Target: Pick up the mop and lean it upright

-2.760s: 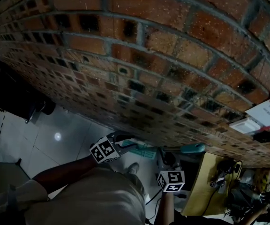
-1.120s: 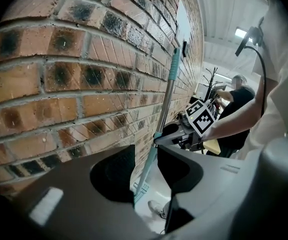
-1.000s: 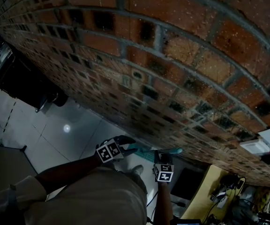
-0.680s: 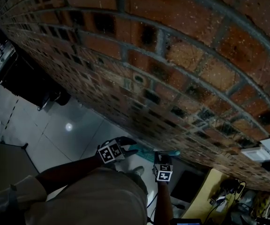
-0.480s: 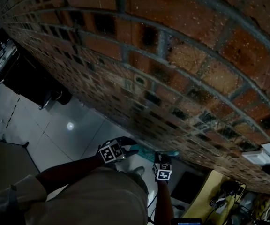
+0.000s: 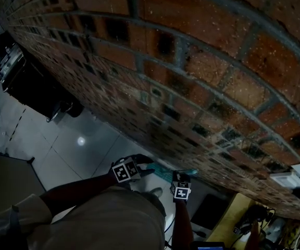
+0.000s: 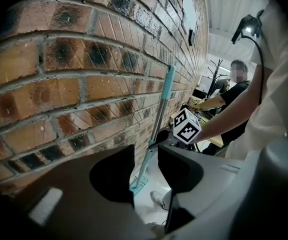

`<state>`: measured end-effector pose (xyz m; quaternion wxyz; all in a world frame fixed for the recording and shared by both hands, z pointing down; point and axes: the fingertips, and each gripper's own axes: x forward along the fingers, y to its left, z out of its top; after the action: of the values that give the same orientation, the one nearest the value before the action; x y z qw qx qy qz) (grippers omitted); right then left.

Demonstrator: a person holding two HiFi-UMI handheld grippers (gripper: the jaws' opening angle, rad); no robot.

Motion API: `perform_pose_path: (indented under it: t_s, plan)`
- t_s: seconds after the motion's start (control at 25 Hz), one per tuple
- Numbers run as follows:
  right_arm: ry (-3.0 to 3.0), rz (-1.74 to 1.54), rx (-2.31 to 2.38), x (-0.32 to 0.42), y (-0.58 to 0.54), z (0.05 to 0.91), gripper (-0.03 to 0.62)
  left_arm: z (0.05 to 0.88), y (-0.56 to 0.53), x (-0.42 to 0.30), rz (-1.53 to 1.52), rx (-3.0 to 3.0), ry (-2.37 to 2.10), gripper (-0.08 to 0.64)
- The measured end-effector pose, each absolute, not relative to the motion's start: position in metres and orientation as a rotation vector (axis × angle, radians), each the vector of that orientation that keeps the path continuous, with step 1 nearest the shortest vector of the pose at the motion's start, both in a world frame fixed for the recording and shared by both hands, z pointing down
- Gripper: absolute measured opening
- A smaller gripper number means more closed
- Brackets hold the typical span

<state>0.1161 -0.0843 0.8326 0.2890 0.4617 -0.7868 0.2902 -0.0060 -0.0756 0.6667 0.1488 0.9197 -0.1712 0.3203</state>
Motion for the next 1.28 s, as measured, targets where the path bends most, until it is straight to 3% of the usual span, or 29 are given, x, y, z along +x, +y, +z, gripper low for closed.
perform_pose_path:
  t_s: [1.28]
  plan:
    - [-1.980, 0.828, 1.120, 0.121, -0.079, 0.911, 0.110, 0.692, -0.067, -0.023, 1.013, 2.541, -0.500, 0.166]
